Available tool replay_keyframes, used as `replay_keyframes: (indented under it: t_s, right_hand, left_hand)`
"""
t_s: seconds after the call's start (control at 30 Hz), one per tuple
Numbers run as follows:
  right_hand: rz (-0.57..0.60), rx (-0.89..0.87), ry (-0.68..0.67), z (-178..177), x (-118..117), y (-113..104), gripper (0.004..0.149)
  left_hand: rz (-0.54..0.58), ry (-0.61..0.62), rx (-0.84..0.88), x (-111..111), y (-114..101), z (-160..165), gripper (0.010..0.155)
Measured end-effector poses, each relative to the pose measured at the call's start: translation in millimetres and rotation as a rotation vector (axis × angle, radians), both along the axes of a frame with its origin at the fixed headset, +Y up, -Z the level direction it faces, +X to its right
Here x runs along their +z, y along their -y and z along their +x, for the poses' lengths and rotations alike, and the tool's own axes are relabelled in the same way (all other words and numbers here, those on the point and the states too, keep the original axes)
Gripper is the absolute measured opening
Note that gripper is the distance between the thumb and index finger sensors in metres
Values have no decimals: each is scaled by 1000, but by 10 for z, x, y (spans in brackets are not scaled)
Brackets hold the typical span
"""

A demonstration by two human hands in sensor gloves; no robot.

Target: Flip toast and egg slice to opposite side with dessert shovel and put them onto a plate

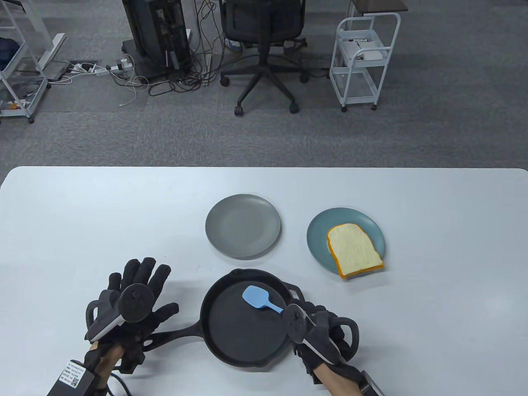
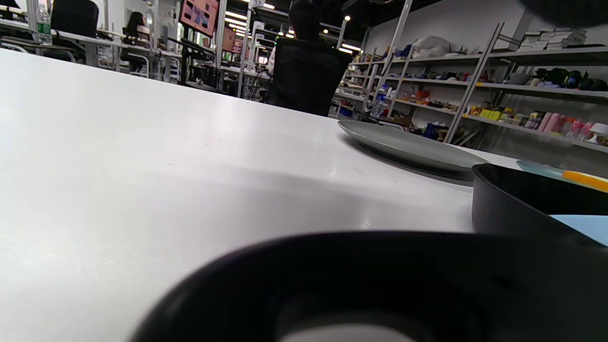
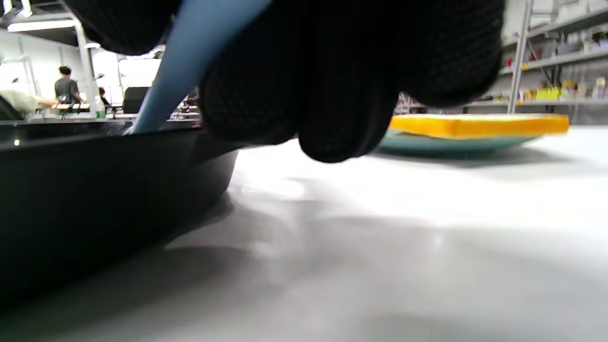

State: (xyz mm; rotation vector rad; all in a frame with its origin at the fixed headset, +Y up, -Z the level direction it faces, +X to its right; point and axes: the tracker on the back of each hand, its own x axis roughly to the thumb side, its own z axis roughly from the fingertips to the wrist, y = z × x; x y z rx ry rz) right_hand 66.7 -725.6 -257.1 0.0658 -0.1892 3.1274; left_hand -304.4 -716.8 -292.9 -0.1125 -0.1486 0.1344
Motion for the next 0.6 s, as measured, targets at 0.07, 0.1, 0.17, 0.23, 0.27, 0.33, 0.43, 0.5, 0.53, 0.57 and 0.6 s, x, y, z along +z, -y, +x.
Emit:
replay_keyframes:
  t_s: [0.07, 0.1, 0.17, 0.23, 0.27, 0.33, 0.43, 0.5, 0.53, 0.57, 0.6]
  right_hand:
    - [-14, 26, -16, -19, 16, 11, 55]
    - [-18, 26, -18, -18, 17, 11, 55]
    - [-5, 10, -19, 3, 28, -10, 56]
    - [0, 9, -17, 29, 41, -47, 57]
    - [7, 4, -17, 42, 49, -65, 58]
    - [-22, 2, -31, 66, 56, -94, 61]
    - [-27, -16, -40, 119, 87, -143, 66]
    - [-25, -29, -44, 150, 104, -169, 70]
    - [-22, -35, -48, 159, 107, -177, 71]
    - [-23, -49, -61, 175, 110, -190, 72]
    - [-27, -59, -69, 189, 114, -201, 74]
  left_hand:
    - [-4, 0, -13, 2, 4, 8, 92]
    - [-3, 1, -12, 1, 5, 9, 92]
    - [-6, 4, -11, -2, 8, 11, 92]
    - [-6, 4, -12, -3, 8, 11, 92]
    - [-7, 4, -11, -4, 9, 11, 92]
    - [-13, 4, -15, -6, 11, 15, 92]
    - [-15, 7, -18, -6, 9, 20, 93]
    - [-16, 10, -18, -7, 12, 22, 93]
    - [-17, 10, -19, -7, 12, 23, 93]
    - [-17, 10, -21, -7, 13, 25, 93]
    - [-17, 10, -22, -6, 12, 25, 93]
